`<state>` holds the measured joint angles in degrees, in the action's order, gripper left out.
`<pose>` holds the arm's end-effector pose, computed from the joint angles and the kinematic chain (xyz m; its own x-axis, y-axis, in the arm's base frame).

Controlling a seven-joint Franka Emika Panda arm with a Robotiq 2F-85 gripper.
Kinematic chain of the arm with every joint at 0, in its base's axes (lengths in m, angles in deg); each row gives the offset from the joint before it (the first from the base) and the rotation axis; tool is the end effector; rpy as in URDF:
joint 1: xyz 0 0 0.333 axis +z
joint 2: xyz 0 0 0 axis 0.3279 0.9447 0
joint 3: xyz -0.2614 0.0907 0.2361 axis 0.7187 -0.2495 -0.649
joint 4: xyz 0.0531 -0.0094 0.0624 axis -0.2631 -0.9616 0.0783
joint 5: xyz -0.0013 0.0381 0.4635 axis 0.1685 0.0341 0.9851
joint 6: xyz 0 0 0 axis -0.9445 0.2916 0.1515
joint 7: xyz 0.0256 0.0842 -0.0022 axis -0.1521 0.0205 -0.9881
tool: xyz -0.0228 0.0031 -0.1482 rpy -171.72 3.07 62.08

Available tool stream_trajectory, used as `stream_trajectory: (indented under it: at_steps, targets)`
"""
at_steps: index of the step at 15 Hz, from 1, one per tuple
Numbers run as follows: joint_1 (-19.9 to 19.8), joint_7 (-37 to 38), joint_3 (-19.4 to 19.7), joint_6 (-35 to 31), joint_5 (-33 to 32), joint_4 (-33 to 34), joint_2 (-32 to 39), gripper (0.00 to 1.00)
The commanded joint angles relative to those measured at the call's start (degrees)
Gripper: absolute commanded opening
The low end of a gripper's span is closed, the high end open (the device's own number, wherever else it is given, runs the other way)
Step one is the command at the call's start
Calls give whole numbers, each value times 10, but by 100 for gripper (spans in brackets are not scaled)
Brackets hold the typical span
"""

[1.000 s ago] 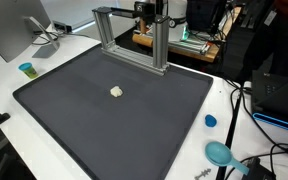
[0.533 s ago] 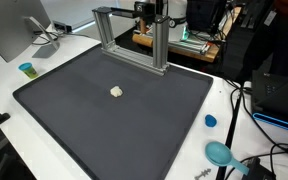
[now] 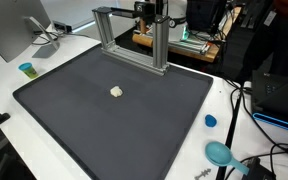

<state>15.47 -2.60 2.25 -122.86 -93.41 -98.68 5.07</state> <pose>0.3798 -0.0083 0.4272 0.9630 -0.1079 0.2468 -0.1318 -0.9878 0.0824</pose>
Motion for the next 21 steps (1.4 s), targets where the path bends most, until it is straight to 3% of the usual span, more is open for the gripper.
stream_trajectory:
  at_steps: [1, 11, 18, 21]
  targets:
    - [6, 3, -1, 2, 6, -2, 3, 100]
    - [17, 25, -1, 0, 29, -4, 27, 99]
    - [11, 18, 16, 16, 48, -4, 31, 84]
    - [12, 7, 27, 25, 50, -3, 25, 85]
